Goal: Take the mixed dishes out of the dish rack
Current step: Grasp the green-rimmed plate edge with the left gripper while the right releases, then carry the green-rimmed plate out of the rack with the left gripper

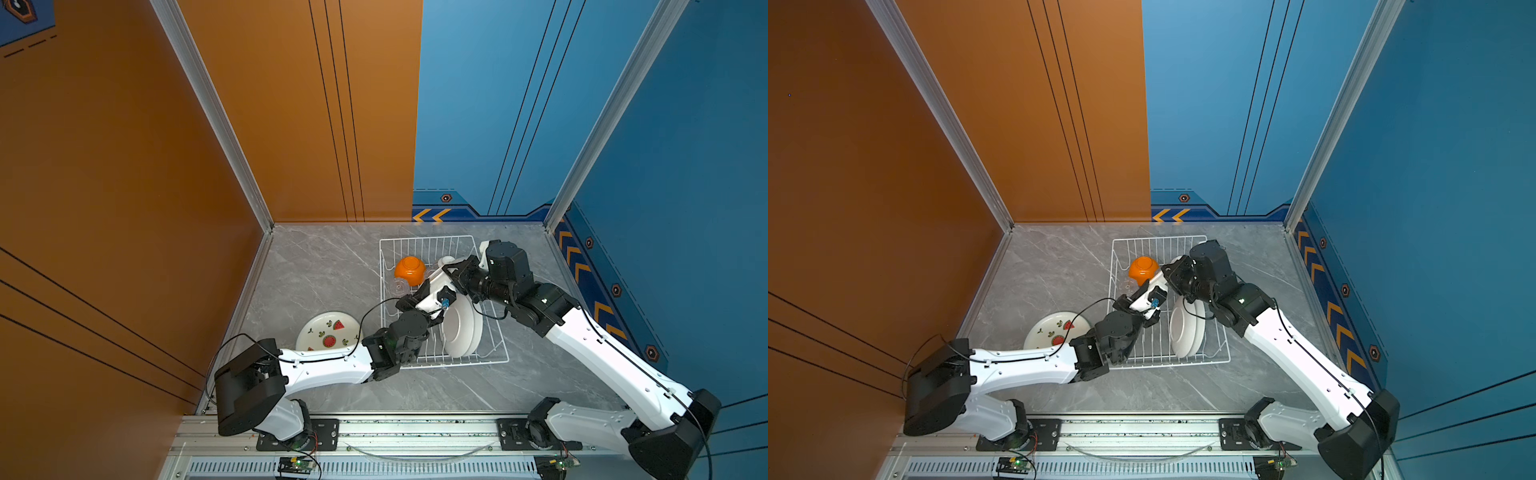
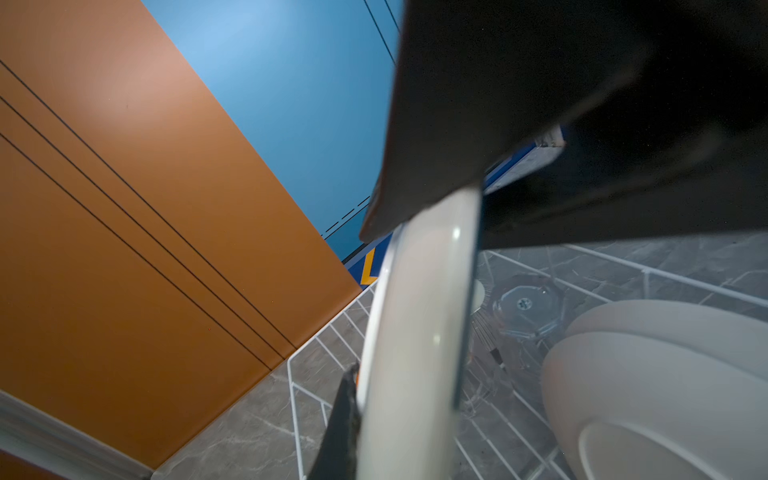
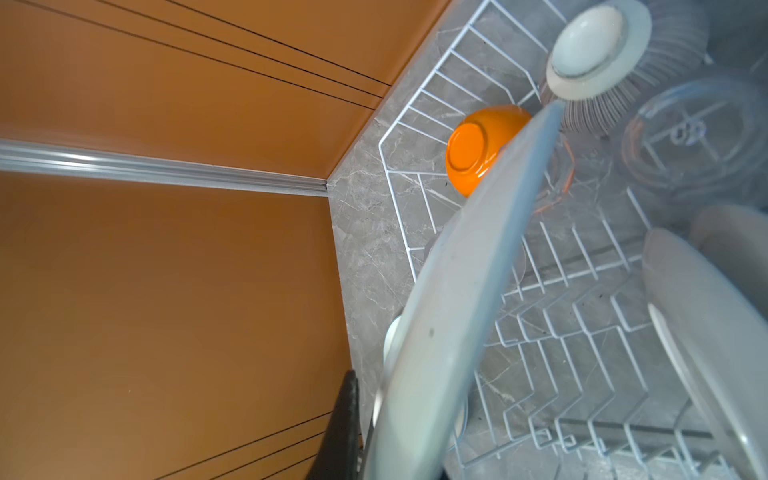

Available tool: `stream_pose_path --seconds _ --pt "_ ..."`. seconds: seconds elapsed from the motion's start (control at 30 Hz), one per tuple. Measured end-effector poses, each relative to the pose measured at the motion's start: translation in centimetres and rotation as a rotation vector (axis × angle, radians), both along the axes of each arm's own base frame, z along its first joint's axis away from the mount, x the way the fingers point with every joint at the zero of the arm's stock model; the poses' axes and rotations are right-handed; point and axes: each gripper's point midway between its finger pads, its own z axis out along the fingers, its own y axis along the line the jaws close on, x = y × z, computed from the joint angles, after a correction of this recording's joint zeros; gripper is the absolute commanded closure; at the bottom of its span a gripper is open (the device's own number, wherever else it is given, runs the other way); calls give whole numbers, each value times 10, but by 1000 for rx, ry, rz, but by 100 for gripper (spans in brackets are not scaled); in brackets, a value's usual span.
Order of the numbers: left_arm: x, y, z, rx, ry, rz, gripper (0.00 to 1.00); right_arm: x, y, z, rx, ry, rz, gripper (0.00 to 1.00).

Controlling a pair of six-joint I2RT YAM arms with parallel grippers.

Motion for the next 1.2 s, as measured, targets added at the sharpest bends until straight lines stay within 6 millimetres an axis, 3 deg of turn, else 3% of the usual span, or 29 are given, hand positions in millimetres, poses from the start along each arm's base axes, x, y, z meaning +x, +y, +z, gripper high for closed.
stream_pose_path --seconds 0.2,0.5,0.6,0.73,1.03,1.2 --pt "1 3 1 12 -10 17 100 2 1 1 18 -6 13 99" --pt "2 6 6 -27 -19 30 100 6 0 6 18 -66 58 71" --pt "2 8 13 -77 -25 34 100 12 -12 19 13 -129 39 59" --pt "0 13 24 -122 -39 36 100 15 -26 33 14 -186 12 50" --pt "-1 27 38 -160 -49 59 100 18 -56 41 -9 -245 -47 47" --pt "4 67 47 -187 12 135 100 9 -69 43 -79 -303 -43 47"
